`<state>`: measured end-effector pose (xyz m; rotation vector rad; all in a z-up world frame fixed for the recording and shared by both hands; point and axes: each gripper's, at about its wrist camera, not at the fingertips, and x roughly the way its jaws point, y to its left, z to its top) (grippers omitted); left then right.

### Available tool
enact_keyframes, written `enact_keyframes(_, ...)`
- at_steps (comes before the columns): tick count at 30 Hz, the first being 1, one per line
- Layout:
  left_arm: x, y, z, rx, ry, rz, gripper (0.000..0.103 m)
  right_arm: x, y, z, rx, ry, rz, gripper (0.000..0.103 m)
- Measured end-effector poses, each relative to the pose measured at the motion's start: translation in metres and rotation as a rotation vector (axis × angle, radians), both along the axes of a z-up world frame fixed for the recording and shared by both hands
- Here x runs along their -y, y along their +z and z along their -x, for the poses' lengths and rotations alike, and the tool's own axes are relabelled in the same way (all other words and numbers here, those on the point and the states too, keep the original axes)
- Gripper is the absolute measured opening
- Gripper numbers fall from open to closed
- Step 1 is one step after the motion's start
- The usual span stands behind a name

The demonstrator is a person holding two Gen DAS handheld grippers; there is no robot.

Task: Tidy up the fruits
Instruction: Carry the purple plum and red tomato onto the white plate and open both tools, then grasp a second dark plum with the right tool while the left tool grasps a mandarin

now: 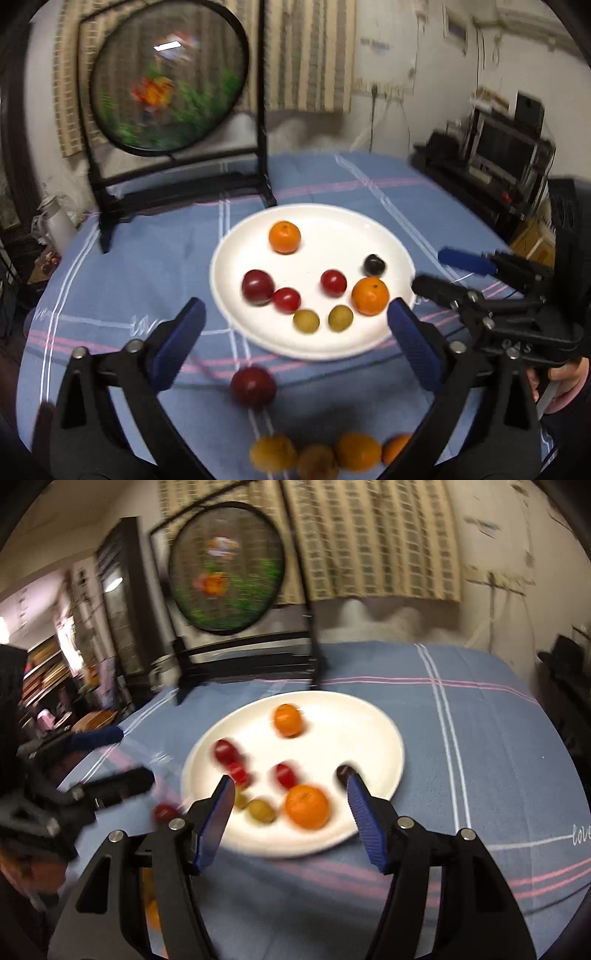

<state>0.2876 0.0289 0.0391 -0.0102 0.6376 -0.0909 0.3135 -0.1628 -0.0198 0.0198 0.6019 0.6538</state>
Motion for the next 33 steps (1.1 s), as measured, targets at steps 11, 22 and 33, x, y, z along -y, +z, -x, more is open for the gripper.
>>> enact_keyframes(11,-0.014,-0.046,0.062,-0.051,0.03,0.055,0.101,-0.015,-0.037,0.091,0.037,0.27,0.272,0.064)
enact_keyframes(22,-0.019,-0.049,0.066,-0.062,0.063,0.067,0.101,-0.012,-0.055,0.107,-0.003,0.297,0.333,0.064)
enact_keyframes(33,-0.018,-0.054,0.068,-0.085,0.056,0.083,0.101,-0.018,-0.066,0.109,-0.032,0.324,0.364,0.061)
